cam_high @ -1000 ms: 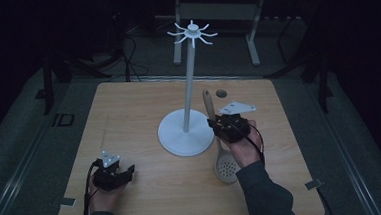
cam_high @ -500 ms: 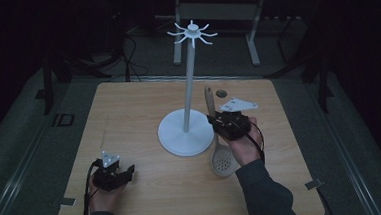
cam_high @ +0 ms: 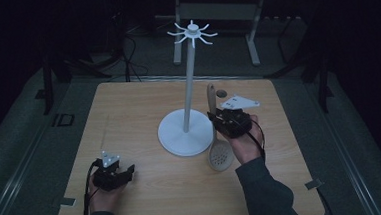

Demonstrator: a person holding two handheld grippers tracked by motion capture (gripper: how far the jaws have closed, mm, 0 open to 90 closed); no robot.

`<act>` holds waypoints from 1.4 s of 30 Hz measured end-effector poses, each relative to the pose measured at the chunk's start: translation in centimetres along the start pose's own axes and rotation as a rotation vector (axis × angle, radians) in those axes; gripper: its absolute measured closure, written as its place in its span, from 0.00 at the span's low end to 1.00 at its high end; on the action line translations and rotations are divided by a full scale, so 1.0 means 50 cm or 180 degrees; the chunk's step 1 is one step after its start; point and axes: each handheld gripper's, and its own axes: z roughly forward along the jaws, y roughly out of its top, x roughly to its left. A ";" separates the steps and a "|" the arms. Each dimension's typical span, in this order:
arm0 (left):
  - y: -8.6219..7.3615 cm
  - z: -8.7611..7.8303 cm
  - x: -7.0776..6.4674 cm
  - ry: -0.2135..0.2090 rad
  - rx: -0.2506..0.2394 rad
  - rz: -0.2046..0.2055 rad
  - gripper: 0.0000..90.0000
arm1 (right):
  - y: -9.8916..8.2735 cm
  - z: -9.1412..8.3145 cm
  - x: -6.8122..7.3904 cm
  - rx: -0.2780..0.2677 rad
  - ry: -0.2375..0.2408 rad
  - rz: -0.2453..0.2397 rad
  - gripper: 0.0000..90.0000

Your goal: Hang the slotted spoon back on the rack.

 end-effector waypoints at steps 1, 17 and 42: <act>0.000 0.000 0.000 0.0000 0.0000 0.0001 0.42 | 0.001 -0.001 0.000 -0.0008 0.0001 0.0002 0.81; 0.000 0.000 0.000 -0.0001 0.0000 0.0002 0.42 | 0.016 -0.005 -0.001 -0.0076 -0.0011 -0.0013 0.81; 0.000 -0.001 0.001 0.0001 -0.0004 -0.0002 0.42 | 0.039 -0.011 -0.006 -0.0192 -0.0049 -0.0054 0.81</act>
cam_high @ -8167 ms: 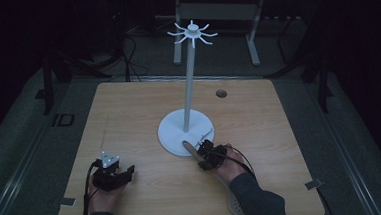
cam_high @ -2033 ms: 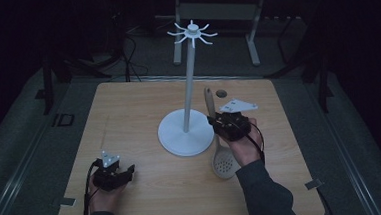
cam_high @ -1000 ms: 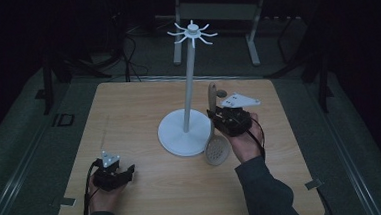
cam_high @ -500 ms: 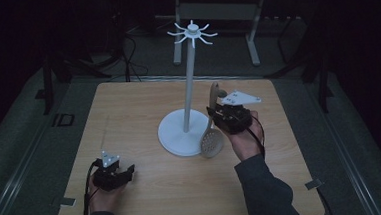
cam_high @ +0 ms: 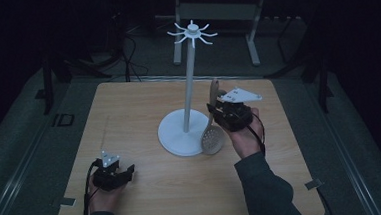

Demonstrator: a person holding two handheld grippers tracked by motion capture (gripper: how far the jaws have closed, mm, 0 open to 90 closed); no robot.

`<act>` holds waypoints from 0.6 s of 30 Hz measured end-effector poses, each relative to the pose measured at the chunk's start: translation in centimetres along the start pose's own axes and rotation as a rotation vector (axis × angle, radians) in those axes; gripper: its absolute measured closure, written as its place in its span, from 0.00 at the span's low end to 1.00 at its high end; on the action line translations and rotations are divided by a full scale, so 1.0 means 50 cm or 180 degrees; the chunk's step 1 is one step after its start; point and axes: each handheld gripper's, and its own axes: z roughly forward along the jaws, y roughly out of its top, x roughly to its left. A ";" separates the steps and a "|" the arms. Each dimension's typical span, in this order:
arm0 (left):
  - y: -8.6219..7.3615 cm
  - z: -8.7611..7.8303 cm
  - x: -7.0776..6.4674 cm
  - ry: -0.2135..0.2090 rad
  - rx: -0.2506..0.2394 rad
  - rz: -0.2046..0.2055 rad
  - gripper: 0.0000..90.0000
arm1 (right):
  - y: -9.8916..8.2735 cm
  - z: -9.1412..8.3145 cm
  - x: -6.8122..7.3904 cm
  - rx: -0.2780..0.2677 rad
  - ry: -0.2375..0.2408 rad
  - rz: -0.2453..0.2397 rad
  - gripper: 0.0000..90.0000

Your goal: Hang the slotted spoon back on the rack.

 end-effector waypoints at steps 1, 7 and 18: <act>0.000 0.000 0.000 0.0000 0.0001 0.0001 0.42 | 0.001 0.000 -0.001 -0.0004 0.0001 -0.0001 0.81; 0.000 0.000 0.000 0.0002 0.0001 0.0001 0.42 | 0.008 -0.003 -0.005 -0.0042 -0.0019 0.0002 0.81; 0.000 0.000 0.001 -0.0001 -0.0001 -0.0003 0.42 | 0.037 -0.007 -0.005 -0.0155 -0.0019 0.0002 0.81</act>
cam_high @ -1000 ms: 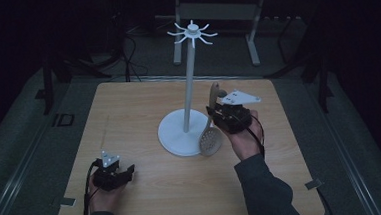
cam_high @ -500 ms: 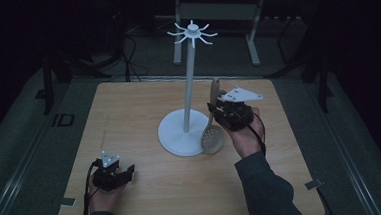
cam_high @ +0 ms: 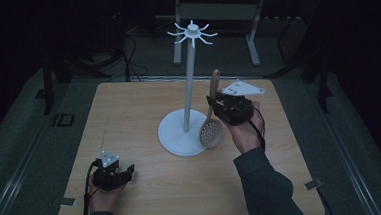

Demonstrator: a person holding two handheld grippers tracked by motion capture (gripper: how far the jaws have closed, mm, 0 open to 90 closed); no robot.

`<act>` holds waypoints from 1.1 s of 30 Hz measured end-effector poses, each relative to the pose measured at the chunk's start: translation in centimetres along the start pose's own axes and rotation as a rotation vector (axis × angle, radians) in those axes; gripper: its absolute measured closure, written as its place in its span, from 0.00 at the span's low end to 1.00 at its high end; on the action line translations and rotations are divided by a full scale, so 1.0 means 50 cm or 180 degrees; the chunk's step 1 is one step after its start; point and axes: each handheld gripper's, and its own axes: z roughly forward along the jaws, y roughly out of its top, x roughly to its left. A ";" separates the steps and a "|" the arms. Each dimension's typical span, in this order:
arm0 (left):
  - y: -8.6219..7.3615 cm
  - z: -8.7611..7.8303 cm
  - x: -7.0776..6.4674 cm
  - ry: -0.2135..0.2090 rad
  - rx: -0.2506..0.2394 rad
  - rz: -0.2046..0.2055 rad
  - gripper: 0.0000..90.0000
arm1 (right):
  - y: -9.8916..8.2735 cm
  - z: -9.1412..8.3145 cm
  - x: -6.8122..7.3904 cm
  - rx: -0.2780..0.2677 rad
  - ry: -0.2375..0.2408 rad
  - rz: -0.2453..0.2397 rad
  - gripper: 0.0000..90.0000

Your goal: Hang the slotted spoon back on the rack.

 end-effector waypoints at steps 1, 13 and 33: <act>0.000 0.000 0.000 0.0005 -0.0001 0.0000 0.42 | 0.002 -0.001 0.000 -0.0008 0.0001 -0.0001 0.81; 0.000 0.000 -0.001 0.0006 0.0002 0.0005 0.42 | 0.032 -0.003 -0.002 -0.0124 -0.0015 0.0009 0.81; 0.000 0.000 -0.001 0.0000 0.0008 0.0007 0.42 | 0.079 -0.010 -0.013 -0.0247 -0.0025 0.0083 0.81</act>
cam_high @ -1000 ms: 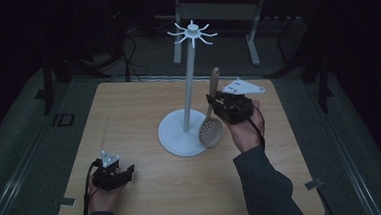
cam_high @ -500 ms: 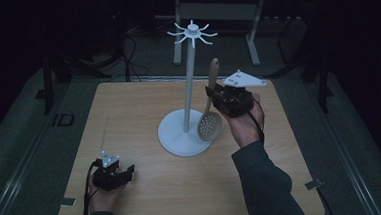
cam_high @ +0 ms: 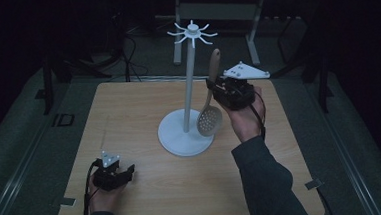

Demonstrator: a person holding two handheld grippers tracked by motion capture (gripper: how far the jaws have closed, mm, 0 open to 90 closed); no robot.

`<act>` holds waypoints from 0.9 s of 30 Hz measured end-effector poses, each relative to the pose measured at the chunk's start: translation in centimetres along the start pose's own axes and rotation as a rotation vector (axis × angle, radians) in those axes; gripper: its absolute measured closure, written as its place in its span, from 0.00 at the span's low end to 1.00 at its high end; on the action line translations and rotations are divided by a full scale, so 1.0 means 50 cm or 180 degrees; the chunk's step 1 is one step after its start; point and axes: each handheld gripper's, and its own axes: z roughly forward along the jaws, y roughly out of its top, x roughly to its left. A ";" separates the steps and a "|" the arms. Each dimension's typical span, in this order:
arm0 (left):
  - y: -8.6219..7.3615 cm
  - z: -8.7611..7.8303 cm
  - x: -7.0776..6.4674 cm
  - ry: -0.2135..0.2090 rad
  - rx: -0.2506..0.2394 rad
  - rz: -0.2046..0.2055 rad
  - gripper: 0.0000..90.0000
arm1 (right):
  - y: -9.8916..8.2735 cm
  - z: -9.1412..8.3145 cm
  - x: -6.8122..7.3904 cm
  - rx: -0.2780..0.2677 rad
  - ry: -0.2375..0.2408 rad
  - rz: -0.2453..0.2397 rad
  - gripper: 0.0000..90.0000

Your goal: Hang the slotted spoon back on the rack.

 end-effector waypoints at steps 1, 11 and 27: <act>0.000 0.000 0.000 0.0000 0.0001 0.0004 0.42 | 0.008 0.000 0.002 -0.0020 0.0010 -0.0004 0.81; 0.000 -0.001 0.001 0.0000 -0.0004 -0.0005 0.42 | 0.026 0.004 0.001 -0.0053 -0.0003 0.0018 0.81; 0.000 -0.001 0.002 -0.0005 -0.0007 -0.0008 0.42 | 0.041 0.024 0.007 -0.0007 0.0032 0.0027 0.81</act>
